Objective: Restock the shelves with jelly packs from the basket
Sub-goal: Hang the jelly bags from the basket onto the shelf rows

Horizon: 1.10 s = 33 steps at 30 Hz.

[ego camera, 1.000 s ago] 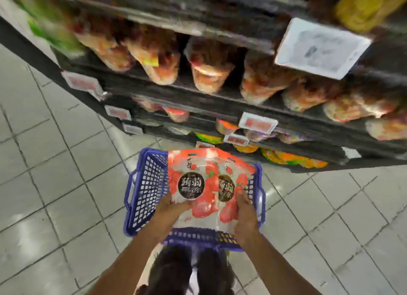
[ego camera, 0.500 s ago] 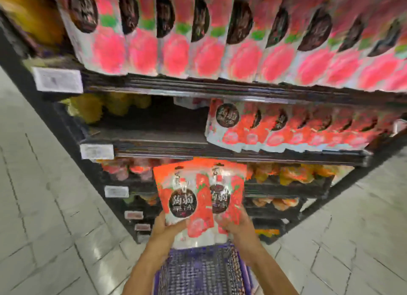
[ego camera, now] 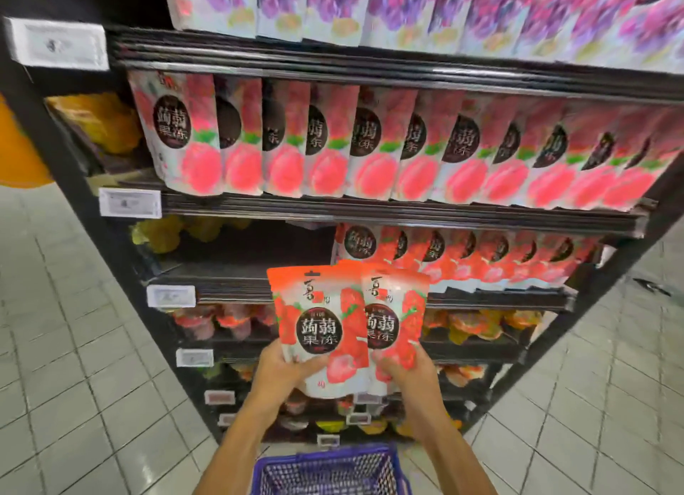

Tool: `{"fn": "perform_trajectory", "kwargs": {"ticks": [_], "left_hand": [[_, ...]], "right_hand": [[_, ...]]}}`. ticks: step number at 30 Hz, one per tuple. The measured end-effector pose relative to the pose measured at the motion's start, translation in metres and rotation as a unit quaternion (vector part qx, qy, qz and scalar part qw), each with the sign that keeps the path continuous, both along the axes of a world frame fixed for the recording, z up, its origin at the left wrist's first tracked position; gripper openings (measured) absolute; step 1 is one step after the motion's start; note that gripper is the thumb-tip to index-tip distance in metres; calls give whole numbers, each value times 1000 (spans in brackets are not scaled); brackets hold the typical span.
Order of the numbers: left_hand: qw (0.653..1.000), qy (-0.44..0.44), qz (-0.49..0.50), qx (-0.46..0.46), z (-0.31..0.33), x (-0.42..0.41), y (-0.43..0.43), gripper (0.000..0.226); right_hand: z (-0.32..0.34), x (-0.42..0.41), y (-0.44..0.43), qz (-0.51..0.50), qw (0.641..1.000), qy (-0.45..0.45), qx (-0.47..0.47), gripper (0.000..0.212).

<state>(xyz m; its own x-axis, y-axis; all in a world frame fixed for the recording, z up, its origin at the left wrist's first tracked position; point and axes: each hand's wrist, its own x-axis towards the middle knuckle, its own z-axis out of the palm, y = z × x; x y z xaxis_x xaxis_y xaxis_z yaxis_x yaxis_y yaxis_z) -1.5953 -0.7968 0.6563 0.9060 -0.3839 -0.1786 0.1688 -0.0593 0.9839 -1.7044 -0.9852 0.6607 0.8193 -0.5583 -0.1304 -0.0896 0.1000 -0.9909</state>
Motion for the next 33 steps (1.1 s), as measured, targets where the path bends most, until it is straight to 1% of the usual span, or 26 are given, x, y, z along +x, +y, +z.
{"fn": "perform_trajectory", "kwargs": {"ticks": [2,3,7,8,10,12,16,20,24,28,31,33], "left_hand": [[1000,-6,12,-4,5,4,-1,44],[1000,-7,19,-8,6,7,-1,45],[1000,-2,22,-12,11,14,-2,46],[1000,2,28,-10,11,15,-2,46],[999,13,50,-12,11,16,-2,43],[997,20,67,-16,10,19,-2,40],[997,9,70,-21,10,34,-2,29],[998,4,66,-19,16,56,3,24],[998,8,62,-21,17,76,13,22],[998,18,65,-21,12,92,23,23],[997,30,63,-20,8,103,28,24],[997,29,61,-22,7,110,31,27]], "right_hand": [[0,4,-6,4,1000,-3,4,22],[1,6,-8,11,1000,-3,5,20],[4,12,-9,26,1000,-15,8,25],[6,14,-9,26,999,-19,6,23],[9,16,-7,26,999,-29,3,20],[11,20,-7,19,999,-40,-5,22],[16,31,-9,-7,998,-46,-36,17],[21,49,-7,-15,997,-60,-35,17],[21,71,1,-19,997,-59,-48,16],[18,90,12,-25,998,-41,-43,26],[18,103,20,-33,999,-31,-22,27],[20,111,24,-35,999,-31,-24,23]]}}
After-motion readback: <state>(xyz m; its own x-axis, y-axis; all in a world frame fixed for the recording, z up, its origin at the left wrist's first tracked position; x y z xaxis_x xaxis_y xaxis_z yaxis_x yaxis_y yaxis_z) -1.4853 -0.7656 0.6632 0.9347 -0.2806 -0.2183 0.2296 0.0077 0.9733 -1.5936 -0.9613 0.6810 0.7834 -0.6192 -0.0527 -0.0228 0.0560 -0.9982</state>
